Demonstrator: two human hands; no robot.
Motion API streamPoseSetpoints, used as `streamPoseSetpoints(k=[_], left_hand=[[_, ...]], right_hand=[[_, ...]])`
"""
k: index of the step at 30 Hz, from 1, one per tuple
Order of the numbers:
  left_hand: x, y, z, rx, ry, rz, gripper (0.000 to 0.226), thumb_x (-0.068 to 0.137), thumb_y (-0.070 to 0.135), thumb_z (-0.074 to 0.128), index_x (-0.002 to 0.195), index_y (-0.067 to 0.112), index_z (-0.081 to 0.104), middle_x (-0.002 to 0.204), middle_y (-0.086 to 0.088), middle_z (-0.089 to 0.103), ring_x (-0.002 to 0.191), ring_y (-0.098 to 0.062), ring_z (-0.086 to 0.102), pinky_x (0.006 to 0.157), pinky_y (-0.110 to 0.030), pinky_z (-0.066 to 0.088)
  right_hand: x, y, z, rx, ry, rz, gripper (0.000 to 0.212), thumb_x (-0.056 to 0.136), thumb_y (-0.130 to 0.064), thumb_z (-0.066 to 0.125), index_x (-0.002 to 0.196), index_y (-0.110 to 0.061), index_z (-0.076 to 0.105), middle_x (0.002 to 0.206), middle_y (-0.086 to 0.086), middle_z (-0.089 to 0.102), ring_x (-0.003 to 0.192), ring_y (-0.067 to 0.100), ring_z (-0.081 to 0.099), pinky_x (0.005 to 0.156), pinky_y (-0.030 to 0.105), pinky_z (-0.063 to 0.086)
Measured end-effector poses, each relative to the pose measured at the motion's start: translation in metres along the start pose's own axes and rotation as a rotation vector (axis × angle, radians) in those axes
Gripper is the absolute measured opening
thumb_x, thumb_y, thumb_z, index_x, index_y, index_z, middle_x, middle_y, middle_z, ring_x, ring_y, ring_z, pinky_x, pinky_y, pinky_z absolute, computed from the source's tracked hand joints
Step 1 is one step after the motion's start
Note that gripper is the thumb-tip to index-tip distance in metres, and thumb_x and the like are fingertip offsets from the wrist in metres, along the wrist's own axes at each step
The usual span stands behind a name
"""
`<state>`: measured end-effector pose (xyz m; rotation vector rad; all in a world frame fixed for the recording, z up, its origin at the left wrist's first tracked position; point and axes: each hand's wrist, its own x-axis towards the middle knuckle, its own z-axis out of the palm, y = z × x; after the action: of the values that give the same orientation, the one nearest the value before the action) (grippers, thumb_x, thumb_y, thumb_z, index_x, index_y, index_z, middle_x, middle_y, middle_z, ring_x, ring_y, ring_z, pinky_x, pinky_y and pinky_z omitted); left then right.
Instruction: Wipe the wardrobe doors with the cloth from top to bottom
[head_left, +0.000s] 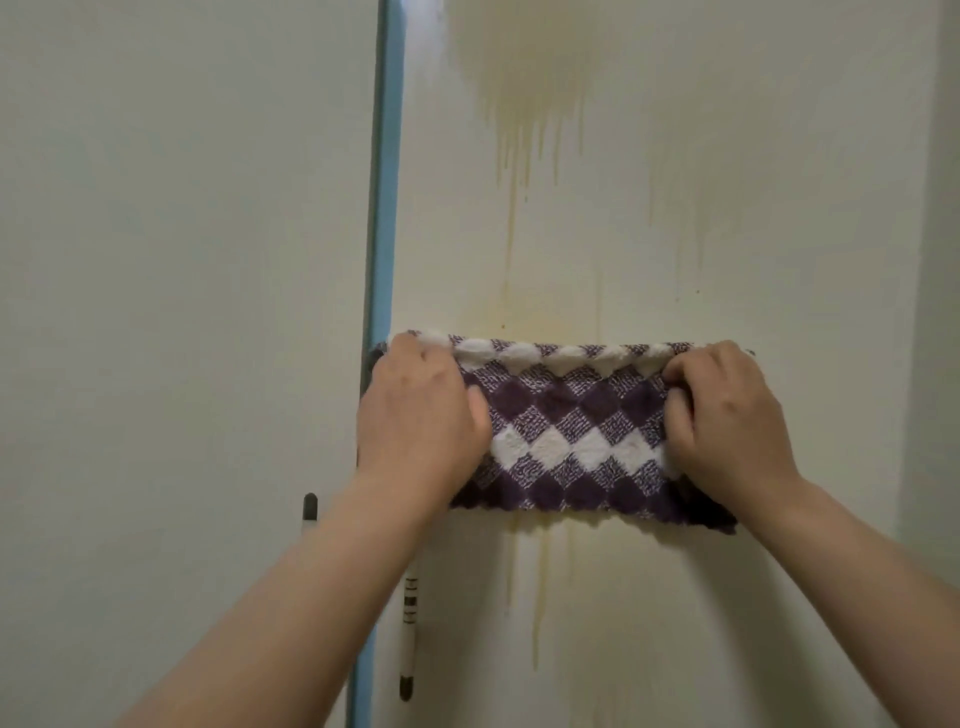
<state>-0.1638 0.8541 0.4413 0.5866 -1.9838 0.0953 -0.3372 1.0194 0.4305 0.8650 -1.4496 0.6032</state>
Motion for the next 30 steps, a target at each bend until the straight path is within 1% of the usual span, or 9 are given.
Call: streamPoseSetpoints(k=[2, 3, 6, 9, 11, 15, 17, 26, 30], left_hand=[[-0.011, 0.008, 0.015, -0.014, 0.012, 0.016, 0.066, 0.089, 0.043, 0.045, 0.134, -0.004, 0.033, 0.138, -0.024, 0.028, 0.119, -0.036, 0.033, 0.1, -0.039, 0.027], [-0.014, 0.01, 0.023, -0.04, 0.029, 0.013, 0.073, 0.086, 0.046, 0.047, 0.136, -0.004, 0.031, 0.141, -0.028, 0.026, 0.121, -0.041, 0.031, 0.102, -0.046, 0.027], [-0.018, 0.012, 0.045, -0.095, 0.124, 0.027, 0.073, 0.076, 0.05, 0.049, 0.132, 0.004, 0.044, 0.133, -0.03, 0.039, 0.115, -0.05, 0.04, 0.091, -0.064, 0.037], [-0.019, 0.012, 0.054, -0.133, 0.17, 0.057, 0.067, 0.078, 0.048, 0.044, 0.138, 0.018, 0.038, 0.142, -0.028, 0.032, 0.127, -0.052, 0.03, 0.089, -0.072, 0.03], [-0.018, 0.011, 0.062, -0.115, 0.176, 0.095, 0.063, 0.081, 0.047, 0.043, 0.141, 0.029, 0.034, 0.148, -0.025, 0.023, 0.132, -0.053, 0.021, 0.089, -0.076, 0.025], [-0.014, 0.006, 0.074, -0.008, 0.175, 0.125, 0.064, 0.086, 0.063, 0.029, 0.144, 0.037, 0.024, 0.153, -0.02, 0.013, 0.136, -0.049, 0.008, 0.089, -0.078, 0.019], [-0.011, 0.004, 0.079, 0.006, 0.202, 0.116, 0.066, 0.085, 0.067, 0.025, 0.144, 0.038, 0.02, 0.153, -0.017, 0.01, 0.137, -0.048, 0.005, 0.091, -0.077, 0.017], [0.03, 0.016, 0.063, -0.058, 0.277, 0.018, 0.074, 0.078, 0.076, 0.023, 0.143, 0.041, 0.021, 0.154, -0.016, 0.011, 0.137, -0.044, 0.005, 0.092, -0.078, 0.012], [0.055, 0.02, 0.046, -0.026, 0.27, -0.012, 0.081, 0.07, 0.083, 0.015, 0.143, 0.048, 0.009, 0.156, -0.012, 0.001, 0.138, -0.044, -0.002, 0.097, -0.074, 0.008]], right_hand=[[-0.005, -0.002, 0.005, 0.016, 0.025, -0.027, 0.027, 0.084, -0.026, 0.046, 0.097, -0.004, 0.056, 0.088, 0.018, 0.053, 0.082, 0.03, 0.044, 0.073, 0.036, 0.035], [-0.007, -0.002, 0.008, 0.02, 0.044, -0.04, 0.03, 0.085, -0.03, 0.049, 0.103, -0.007, 0.054, 0.09, 0.018, 0.053, 0.085, 0.028, 0.041, 0.075, 0.037, 0.035], [-0.013, 0.001, 0.015, 0.018, 0.116, -0.168, 0.029, 0.088, -0.029, 0.052, 0.115, -0.017, 0.052, 0.102, 0.016, 0.051, 0.092, 0.029, 0.044, 0.077, 0.044, 0.043], [-0.015, 0.001, 0.024, -0.052, 0.172, -0.47, 0.035, 0.095, -0.014, 0.045, 0.127, -0.026, 0.051, 0.124, 0.012, 0.056, 0.112, 0.03, 0.051, 0.088, 0.048, 0.042], [-0.011, 0.001, 0.025, -0.046, 0.119, -0.576, 0.038, 0.099, -0.014, 0.035, 0.131, -0.028, 0.048, 0.133, 0.012, 0.053, 0.124, 0.029, 0.047, 0.098, 0.05, 0.038], [-0.008, 0.005, 0.021, -0.165, -0.151, -0.644, 0.048, 0.094, -0.051, 0.037, 0.138, -0.033, 0.042, 0.147, 0.007, 0.037, 0.138, 0.038, 0.027, 0.105, 0.062, 0.022], [-0.006, 0.005, 0.021, -0.232, -0.214, -0.654, 0.057, 0.09, -0.063, 0.034, 0.14, -0.035, 0.039, 0.149, 0.004, 0.033, 0.139, 0.04, 0.022, 0.105, 0.065, 0.018], [0.053, 0.014, 0.014, -0.281, -0.24, -0.673, 0.061, 0.09, -0.067, 0.029, 0.142, -0.036, 0.03, 0.152, 0.001, 0.028, 0.142, 0.033, 0.019, 0.109, 0.06, 0.017], [0.083, 0.018, 0.009, -0.283, -0.244, -0.666, 0.062, 0.089, -0.067, 0.026, 0.143, -0.036, 0.027, 0.152, 0.0, 0.026, 0.141, 0.03, 0.019, 0.111, 0.056, 0.014]])
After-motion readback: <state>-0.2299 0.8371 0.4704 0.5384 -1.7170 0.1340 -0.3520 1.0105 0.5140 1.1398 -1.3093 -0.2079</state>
